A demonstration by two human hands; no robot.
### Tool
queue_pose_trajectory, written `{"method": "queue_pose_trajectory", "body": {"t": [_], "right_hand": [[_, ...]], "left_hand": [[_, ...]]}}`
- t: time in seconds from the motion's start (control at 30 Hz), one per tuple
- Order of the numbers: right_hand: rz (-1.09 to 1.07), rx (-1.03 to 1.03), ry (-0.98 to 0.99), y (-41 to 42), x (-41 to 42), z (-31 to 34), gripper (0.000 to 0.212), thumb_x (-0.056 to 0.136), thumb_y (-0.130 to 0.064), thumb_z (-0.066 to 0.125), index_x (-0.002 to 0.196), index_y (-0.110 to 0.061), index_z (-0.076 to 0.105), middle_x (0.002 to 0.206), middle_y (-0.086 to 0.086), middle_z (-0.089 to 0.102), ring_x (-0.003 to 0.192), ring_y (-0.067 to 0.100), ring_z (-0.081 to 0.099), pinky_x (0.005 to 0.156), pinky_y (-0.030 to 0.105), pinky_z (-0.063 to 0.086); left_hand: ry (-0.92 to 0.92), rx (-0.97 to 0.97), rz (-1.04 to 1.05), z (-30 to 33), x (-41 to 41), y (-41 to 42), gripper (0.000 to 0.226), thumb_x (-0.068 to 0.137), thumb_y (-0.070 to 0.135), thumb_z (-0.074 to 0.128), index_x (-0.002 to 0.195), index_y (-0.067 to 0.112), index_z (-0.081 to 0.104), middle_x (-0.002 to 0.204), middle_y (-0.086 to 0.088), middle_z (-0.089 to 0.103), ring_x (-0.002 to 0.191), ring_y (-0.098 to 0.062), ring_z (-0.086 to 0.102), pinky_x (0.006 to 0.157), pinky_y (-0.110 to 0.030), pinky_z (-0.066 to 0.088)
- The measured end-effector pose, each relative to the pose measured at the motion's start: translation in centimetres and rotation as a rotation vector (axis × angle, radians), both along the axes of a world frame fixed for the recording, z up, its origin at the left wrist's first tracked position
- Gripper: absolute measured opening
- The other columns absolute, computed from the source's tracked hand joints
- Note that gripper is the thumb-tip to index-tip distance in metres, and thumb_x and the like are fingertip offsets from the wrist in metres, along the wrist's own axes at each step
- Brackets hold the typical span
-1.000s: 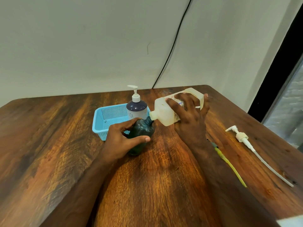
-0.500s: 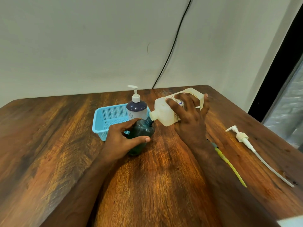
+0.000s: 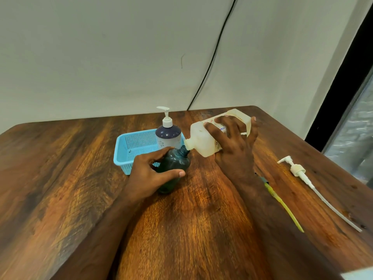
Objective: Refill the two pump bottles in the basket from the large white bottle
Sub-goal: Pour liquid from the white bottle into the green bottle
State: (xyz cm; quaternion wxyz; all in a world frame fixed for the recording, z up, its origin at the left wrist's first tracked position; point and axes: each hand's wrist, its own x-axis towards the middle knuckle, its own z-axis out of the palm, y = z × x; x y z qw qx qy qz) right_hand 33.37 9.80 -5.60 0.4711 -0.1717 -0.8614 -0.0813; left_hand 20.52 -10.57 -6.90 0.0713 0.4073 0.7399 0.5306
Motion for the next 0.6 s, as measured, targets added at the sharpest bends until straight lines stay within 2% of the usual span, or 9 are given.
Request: {"method": "queue_pose_trajectory", "body": {"t": [0.1,0.33,0.5,0.6], "right_hand": [[0.009,-0.011,0.007,-0.04,0.04,0.07,0.062,0.077,-0.033,0.067,0.135,-0.032,0.047,0.138,0.013,0.053,0.136,0.035,0.037,0.118,0.059,-0.004],[0.017,-0.013,0.019,-0.14,0.12,0.11,0.061,0.077,-0.033,0.066,0.134,-0.031,0.047,0.137,0.014,0.054,0.135,0.035,0.038,0.119,0.055,-0.008],[-0.005,0.023,0.01,-0.01,0.11,-0.09,0.068,0.075,-0.025,0.08,0.135,-0.031,0.049,0.137,0.012,0.053,0.135,0.035,0.04,0.119,0.058,-0.004],[0.0,0.02,0.019,-0.12,0.17,0.01,0.066,0.076,-0.027,0.076,0.135,-0.032,0.047,0.137,0.012,0.054,0.134,0.036,0.042,0.119,0.058,-0.004]], "left_hand": [[0.007,-0.001,0.012,-0.03,0.01,0.05,0.079,0.058,0.052,0.082,0.131,0.032,0.062,0.116,0.028,0.06,0.106,0.01,0.053,0.082,-0.012,0.041],[0.011,-0.01,0.02,0.04,0.12,0.08,0.082,0.057,0.053,0.081,0.133,0.029,0.062,0.123,0.021,0.06,0.105,0.011,0.051,0.082,-0.012,0.041],[-0.008,-0.019,0.012,-0.07,0.05,-0.03,0.081,0.057,0.06,0.085,0.13,0.036,0.062,0.127,0.018,0.062,0.111,0.006,0.053,0.086,-0.017,0.043],[-0.018,-0.019,0.018,-0.04,0.12,-0.01,0.078,0.056,0.057,0.082,0.129,0.038,0.061,0.126,0.017,0.062,0.111,0.003,0.053,0.086,-0.018,0.044]]}}
